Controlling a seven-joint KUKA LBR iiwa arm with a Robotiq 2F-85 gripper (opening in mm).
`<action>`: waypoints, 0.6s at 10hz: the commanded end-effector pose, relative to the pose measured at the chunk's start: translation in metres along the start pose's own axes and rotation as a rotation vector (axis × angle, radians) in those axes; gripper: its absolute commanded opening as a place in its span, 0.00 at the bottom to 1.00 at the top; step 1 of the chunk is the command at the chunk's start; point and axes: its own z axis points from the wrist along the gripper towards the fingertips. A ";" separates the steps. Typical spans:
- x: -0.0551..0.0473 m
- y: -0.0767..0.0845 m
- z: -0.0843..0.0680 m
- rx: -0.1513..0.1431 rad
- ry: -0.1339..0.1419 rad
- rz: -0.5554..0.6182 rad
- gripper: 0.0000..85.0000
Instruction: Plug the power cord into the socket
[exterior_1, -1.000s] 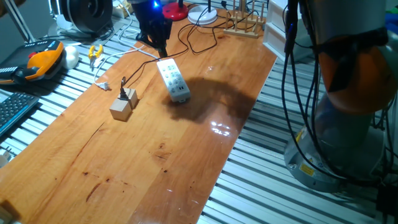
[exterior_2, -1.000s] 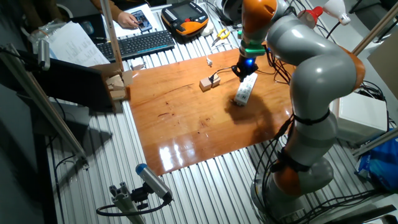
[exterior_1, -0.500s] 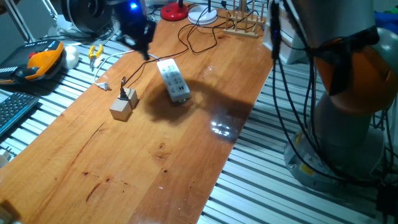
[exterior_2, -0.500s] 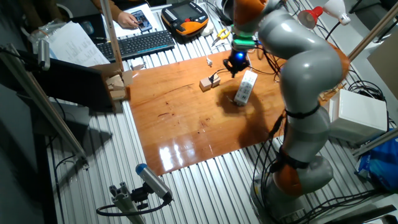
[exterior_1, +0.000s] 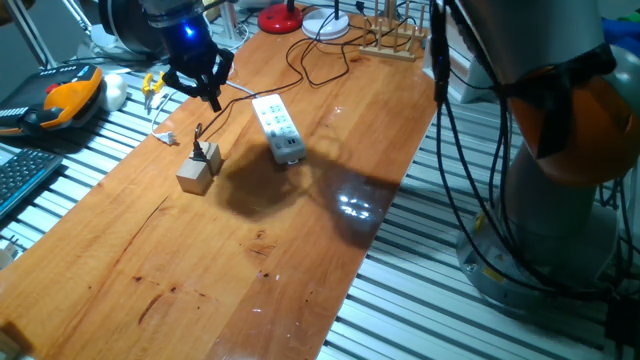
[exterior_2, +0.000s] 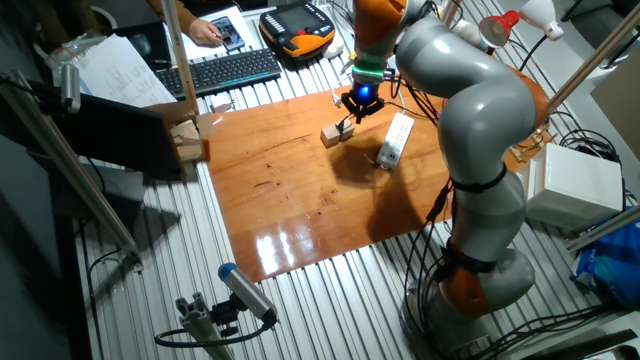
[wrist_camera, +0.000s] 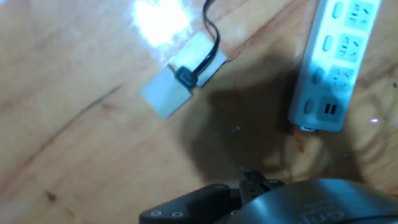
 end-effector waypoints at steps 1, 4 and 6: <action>0.000 0.000 0.000 -0.066 0.003 0.524 0.00; 0.000 0.000 0.000 -0.051 -0.009 0.525 0.00; 0.000 0.000 0.000 -0.057 -0.006 0.470 0.00</action>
